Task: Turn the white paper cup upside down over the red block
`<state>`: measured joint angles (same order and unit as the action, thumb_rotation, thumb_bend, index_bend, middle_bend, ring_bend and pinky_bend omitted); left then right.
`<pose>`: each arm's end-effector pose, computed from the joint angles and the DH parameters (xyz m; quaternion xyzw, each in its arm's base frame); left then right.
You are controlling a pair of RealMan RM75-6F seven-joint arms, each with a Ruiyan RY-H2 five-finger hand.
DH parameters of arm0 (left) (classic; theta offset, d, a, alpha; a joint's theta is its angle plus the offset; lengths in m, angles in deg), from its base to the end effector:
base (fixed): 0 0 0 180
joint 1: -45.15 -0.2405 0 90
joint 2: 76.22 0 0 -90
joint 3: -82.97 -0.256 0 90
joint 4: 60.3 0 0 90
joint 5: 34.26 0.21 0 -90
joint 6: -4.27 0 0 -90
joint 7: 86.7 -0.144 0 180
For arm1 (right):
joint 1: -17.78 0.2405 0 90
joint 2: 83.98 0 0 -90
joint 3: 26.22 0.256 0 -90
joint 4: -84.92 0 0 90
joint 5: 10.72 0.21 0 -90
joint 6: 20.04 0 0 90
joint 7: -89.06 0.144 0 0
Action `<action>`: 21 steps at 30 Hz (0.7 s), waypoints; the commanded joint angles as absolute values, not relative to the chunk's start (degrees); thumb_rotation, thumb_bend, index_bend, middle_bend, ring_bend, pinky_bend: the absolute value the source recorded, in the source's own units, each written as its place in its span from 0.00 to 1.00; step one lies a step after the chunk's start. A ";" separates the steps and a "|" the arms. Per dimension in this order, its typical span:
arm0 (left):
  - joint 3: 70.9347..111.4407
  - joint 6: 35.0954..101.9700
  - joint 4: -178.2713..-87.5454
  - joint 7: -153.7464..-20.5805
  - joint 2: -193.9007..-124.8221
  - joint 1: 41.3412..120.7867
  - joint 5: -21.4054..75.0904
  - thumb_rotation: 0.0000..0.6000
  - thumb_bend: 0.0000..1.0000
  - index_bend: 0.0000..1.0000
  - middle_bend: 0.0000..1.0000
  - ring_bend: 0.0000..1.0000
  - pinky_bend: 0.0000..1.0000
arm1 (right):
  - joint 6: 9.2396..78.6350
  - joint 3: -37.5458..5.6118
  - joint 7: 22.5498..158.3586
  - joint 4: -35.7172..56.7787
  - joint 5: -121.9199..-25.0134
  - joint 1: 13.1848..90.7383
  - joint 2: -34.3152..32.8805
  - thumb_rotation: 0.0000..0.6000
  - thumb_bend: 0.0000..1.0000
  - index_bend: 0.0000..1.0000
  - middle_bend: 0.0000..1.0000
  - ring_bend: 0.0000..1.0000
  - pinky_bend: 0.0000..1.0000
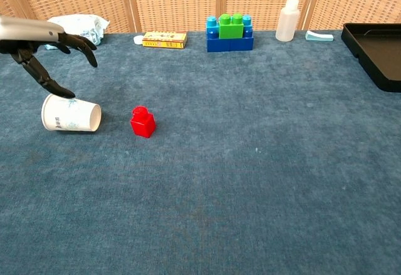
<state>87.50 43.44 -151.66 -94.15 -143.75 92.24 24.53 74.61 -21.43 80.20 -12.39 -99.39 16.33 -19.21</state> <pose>-0.1925 0.3585 0.0619 -0.7668 -0.4404 -0.2583 0.3891 -0.2943 -0.1520 0.1734 0.5549 -0.3354 0.4025 0.6462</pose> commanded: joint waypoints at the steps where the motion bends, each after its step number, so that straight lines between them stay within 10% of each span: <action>1: 85.93 44.52 -152.11 -98.03 -144.90 92.61 24.53 0.66 0.20 0.24 0.03 0.00 0.07 | 74.74 -21.47 80.43 -12.32 -99.44 16.19 -19.31 0.59 0.33 0.34 0.38 0.37 0.38; 21: 81.39 52.81 -144.98 -117.48 -156.14 93.35 18.96 0.68 0.21 0.24 0.03 0.00 0.07 | 75.94 -21.48 82.46 -11.68 -99.48 15.15 -19.67 0.59 0.33 0.34 0.38 0.37 0.38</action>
<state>81.58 52.15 -145.60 -116.61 -155.37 93.34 19.07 75.87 -21.46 82.41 -11.68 -99.46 15.22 -19.60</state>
